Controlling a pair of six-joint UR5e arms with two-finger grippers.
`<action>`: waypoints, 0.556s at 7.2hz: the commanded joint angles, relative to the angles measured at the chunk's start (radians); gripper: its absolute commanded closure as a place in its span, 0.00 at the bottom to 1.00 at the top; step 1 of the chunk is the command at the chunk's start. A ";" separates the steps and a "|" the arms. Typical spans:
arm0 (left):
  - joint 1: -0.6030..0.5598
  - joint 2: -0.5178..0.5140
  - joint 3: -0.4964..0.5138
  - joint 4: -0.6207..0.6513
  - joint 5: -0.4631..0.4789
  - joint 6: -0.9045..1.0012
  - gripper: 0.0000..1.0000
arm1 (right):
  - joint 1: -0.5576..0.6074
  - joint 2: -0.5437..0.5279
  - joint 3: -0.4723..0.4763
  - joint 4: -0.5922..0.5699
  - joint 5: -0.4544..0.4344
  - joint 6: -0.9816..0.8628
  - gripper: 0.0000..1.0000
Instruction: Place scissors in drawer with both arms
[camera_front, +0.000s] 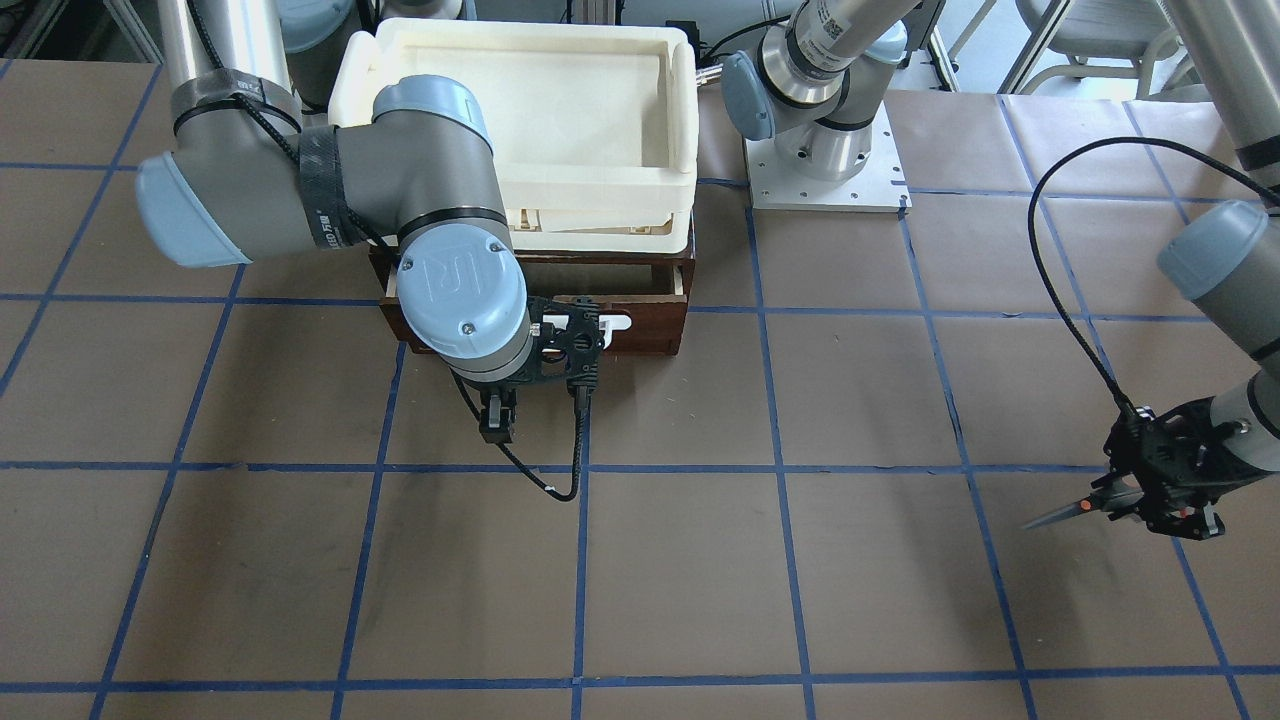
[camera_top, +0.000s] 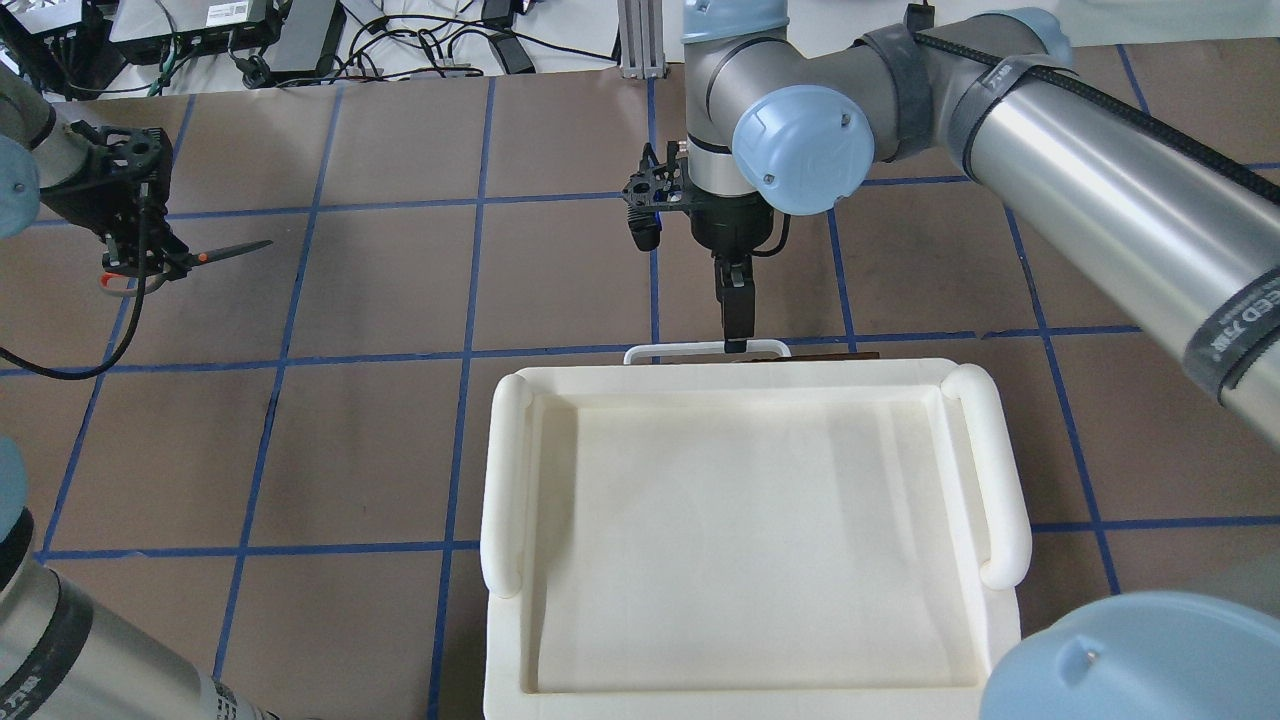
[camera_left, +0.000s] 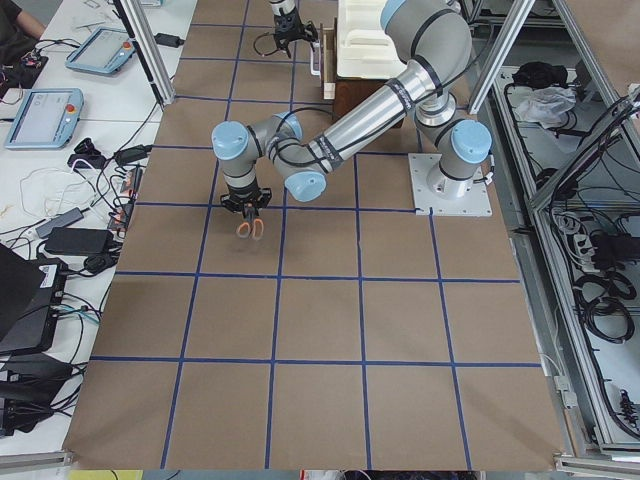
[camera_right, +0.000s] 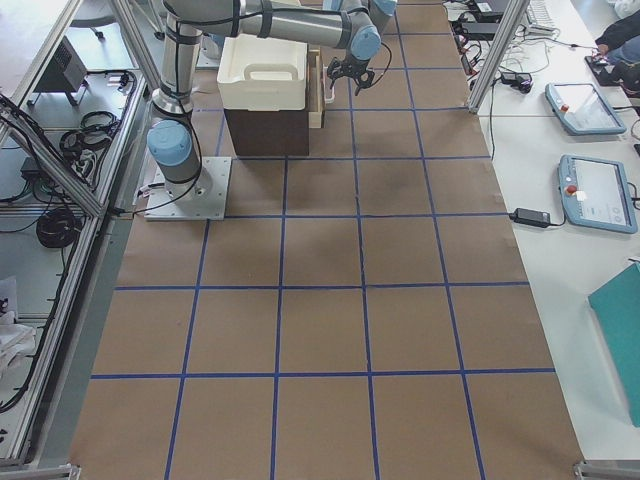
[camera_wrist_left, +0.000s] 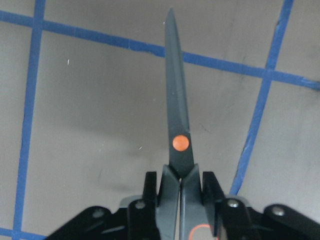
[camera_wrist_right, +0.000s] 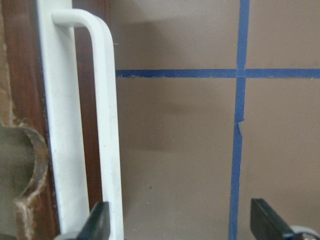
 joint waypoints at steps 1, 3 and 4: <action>-0.028 0.081 0.000 -0.111 0.003 -0.019 1.00 | 0.004 0.010 0.012 -0.003 0.001 -0.006 0.00; -0.060 0.118 0.000 -0.118 0.014 -0.019 1.00 | 0.004 0.013 0.019 -0.037 -0.008 -0.020 0.00; -0.066 0.129 0.000 -0.127 0.014 -0.019 1.00 | 0.004 0.022 0.018 -0.087 -0.012 -0.029 0.00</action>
